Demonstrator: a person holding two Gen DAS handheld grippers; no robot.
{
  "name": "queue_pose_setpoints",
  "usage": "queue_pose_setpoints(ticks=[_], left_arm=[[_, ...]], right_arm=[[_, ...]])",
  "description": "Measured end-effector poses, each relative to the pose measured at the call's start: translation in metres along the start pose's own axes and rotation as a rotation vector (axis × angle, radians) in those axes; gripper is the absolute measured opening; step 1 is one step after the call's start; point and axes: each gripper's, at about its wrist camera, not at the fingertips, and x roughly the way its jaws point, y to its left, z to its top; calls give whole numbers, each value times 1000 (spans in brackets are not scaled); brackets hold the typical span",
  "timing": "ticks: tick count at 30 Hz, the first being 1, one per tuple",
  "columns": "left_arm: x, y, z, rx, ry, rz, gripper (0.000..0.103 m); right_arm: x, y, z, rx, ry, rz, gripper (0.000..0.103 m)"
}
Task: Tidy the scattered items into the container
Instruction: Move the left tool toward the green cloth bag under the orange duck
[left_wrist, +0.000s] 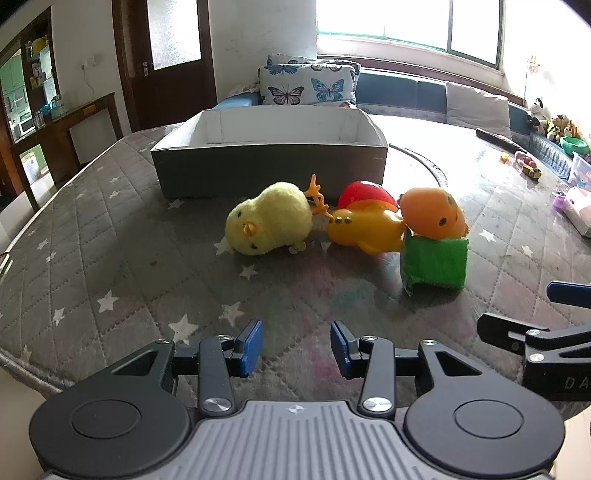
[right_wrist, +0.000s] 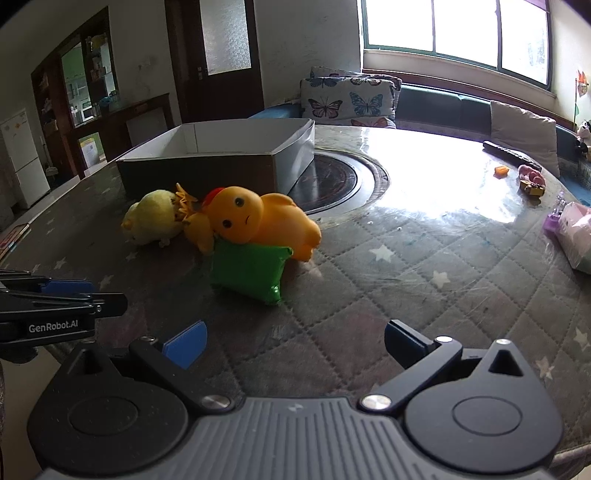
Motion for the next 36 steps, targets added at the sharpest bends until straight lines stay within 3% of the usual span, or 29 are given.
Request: queue_pose_setpoints(ticks=[36], left_arm=[[0,-11,-9,16,43,7,43]], right_arm=[[10,10,-5,-30,48,65,103]])
